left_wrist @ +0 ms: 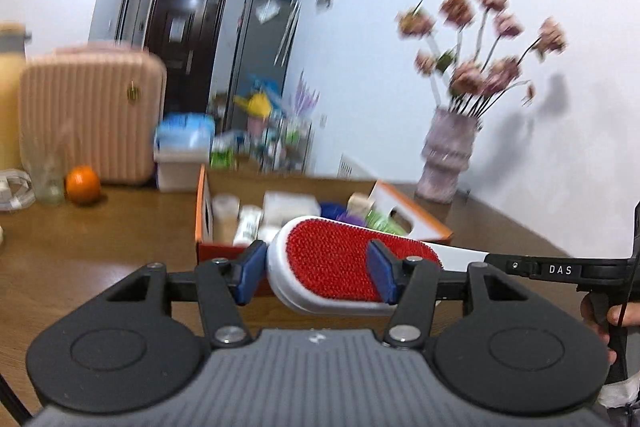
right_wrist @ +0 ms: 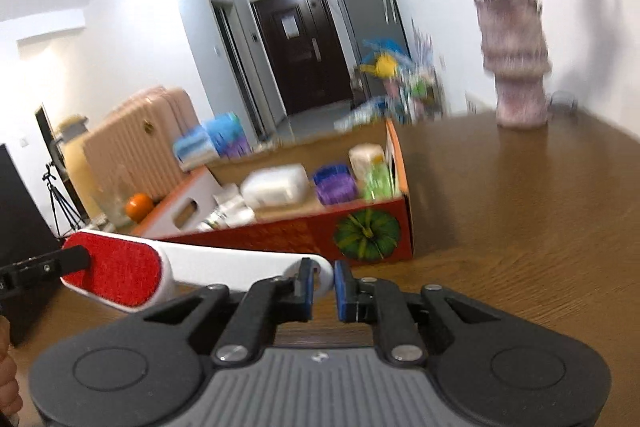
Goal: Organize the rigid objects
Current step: 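Lift the lint brush with both tools, lower it into the box, open both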
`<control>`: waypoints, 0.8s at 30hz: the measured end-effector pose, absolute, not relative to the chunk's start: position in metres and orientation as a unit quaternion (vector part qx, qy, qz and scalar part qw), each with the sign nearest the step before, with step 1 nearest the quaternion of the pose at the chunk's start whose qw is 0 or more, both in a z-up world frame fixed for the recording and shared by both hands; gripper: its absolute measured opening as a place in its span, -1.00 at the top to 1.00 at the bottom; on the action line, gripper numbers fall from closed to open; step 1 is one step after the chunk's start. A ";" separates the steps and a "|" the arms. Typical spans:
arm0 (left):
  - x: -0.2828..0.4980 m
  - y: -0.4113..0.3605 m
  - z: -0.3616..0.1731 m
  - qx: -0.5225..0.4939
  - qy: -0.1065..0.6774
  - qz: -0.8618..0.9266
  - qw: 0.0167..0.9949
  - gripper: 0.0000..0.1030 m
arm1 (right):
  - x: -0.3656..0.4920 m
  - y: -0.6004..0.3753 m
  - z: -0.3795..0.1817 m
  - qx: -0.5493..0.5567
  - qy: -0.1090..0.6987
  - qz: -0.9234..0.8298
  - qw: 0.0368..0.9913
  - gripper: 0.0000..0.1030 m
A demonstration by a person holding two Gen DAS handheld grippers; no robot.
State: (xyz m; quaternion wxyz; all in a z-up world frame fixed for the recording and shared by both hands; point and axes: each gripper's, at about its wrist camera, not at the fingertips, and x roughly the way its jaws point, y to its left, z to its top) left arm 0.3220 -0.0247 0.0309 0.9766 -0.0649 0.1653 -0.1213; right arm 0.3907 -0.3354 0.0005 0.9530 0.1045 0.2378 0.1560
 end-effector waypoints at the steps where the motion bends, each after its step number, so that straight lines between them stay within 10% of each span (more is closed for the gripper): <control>1: 0.309 -0.024 0.037 -0.064 0.153 -0.124 0.978 -0.08 | 0.378 -0.335 0.008 0.100 0.224 0.153 0.957 0.75; 24: 0.068 -0.031 0.085 -0.026 0.000 -0.179 0.983 -0.09 | 0.119 -0.324 0.090 0.062 0.026 0.099 0.993 0.75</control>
